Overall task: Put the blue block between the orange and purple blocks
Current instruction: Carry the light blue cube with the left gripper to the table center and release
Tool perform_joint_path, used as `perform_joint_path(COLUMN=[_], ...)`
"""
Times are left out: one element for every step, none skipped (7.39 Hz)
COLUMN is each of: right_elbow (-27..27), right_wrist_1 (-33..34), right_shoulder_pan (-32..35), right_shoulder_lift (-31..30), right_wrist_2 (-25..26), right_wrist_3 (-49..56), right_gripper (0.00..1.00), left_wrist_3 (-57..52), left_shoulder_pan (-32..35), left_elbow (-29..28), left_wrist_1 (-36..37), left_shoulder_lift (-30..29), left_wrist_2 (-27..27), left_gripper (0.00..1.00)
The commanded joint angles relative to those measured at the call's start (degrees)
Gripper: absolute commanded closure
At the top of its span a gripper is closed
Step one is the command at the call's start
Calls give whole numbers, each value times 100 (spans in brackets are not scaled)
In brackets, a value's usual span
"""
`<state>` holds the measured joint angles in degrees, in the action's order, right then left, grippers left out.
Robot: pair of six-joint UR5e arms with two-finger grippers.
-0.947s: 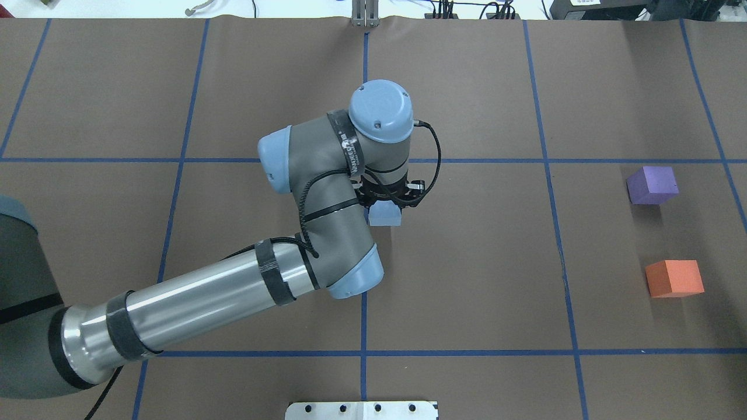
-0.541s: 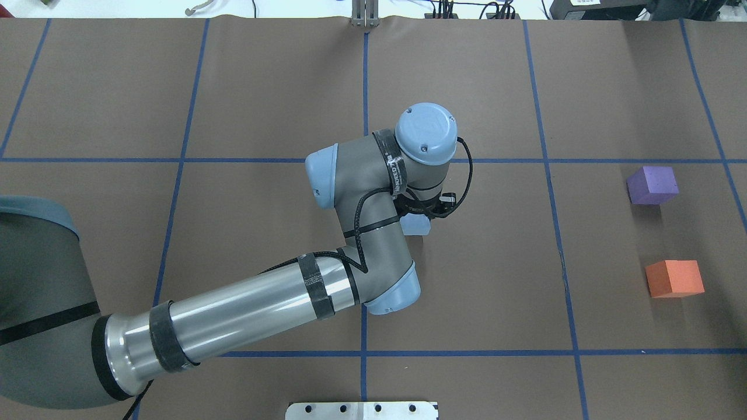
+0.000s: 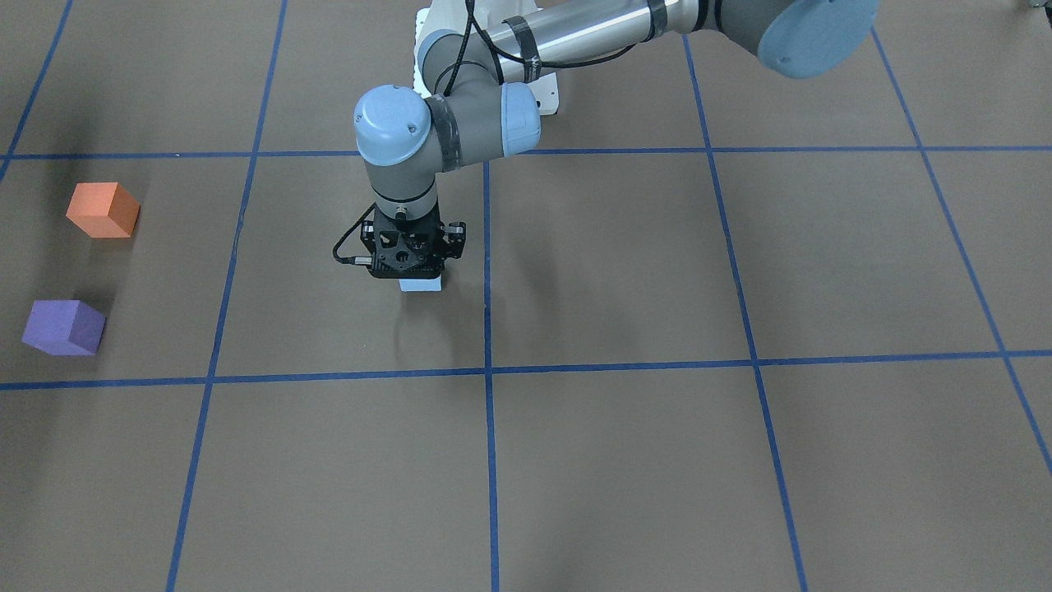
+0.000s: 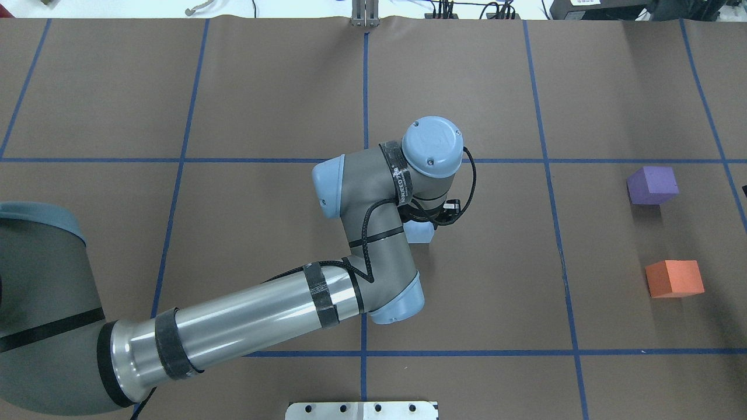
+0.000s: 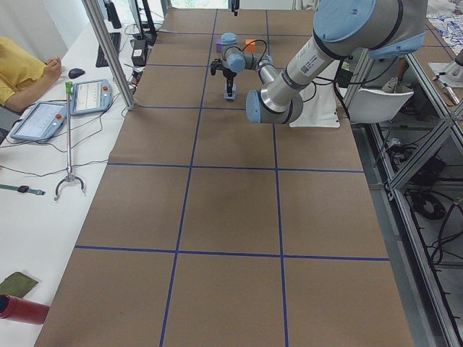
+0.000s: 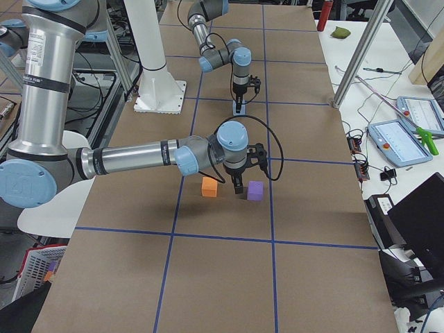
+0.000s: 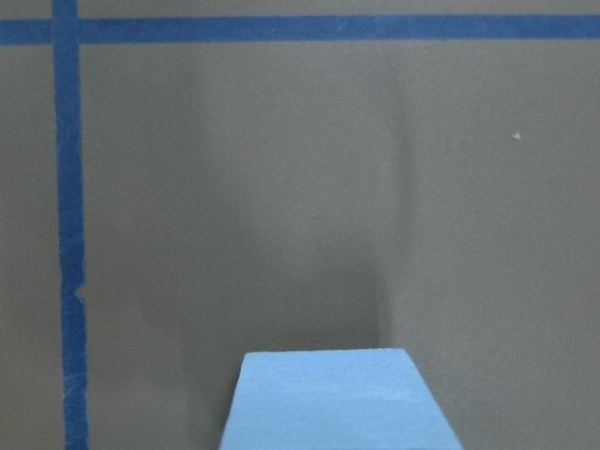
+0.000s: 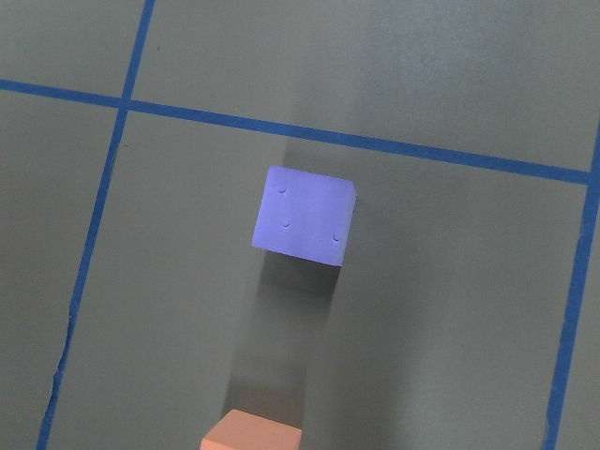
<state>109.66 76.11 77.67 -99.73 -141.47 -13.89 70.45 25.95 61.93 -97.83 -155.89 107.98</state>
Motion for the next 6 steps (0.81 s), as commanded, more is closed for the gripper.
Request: perform_joint_path(right_elbow=[20,29,11,-6,-93,-512], right_wrist_1=[0,0,17,26,79,97], right_shoulder_pan=[-496,-960,-1574,-2276,-3049,-3596], right_shoulder_lift=[662,1153,1715,2129,2542,3234], right_wrist_2=[328,670,1074,1643,2206,2577], right_wrist_3=[-1275,-2075,-3040,-3702,-4100,-4574], right_gripper=[0,0,1,1,2,5], left_wrist_3=[-49,-110,-650,-1221,-1723,-2433], left_shoulder_pan=[355,610,874,1172,1575,2058], left_elbow=[352,876,1674,2499,3421,4031], left_wrist_1=[184,612,1338,1946,2039,2005], left_shoulder_lift=[14,84,389,923,1903,2853], left_wrist_2=[55,230,545,644,723,1211], left_gripper=[0,0,0,0,0,0])
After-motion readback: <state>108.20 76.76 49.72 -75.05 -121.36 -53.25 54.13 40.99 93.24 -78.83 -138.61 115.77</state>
